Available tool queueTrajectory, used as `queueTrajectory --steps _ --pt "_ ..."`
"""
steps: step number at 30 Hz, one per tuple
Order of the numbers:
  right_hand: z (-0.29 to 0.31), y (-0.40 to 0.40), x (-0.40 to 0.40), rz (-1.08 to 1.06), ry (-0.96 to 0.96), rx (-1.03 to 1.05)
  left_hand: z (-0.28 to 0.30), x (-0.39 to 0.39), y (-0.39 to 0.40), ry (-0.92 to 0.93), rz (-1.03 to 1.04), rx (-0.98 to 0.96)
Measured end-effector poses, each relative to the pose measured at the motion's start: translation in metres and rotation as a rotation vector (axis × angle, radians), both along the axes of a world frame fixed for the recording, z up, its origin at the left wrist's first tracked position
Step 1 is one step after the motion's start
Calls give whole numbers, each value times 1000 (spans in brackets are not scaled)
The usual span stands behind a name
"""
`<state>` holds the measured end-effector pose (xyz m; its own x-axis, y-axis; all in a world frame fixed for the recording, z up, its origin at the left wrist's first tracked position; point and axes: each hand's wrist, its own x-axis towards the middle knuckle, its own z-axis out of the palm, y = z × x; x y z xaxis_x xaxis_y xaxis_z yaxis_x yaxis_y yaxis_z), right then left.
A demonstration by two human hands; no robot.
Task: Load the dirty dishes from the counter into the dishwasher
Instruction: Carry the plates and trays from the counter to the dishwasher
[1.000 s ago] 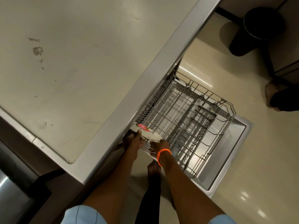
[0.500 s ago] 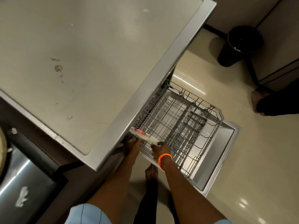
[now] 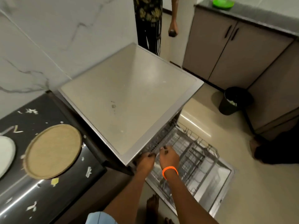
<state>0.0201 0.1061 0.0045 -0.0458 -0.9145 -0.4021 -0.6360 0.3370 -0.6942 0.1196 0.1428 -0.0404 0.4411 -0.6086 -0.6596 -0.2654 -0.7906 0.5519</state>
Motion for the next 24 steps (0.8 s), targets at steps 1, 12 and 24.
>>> queueTrajectory --steps 1,12,24 --pt "16 3 1 19 -6 -26 18 -1 3 -12 -10 -46" --pt "141 66 46 359 -101 -177 146 26 94 -229 227 -261" --pt "186 200 172 753 -148 -245 215 163 268 -315 662 -392"
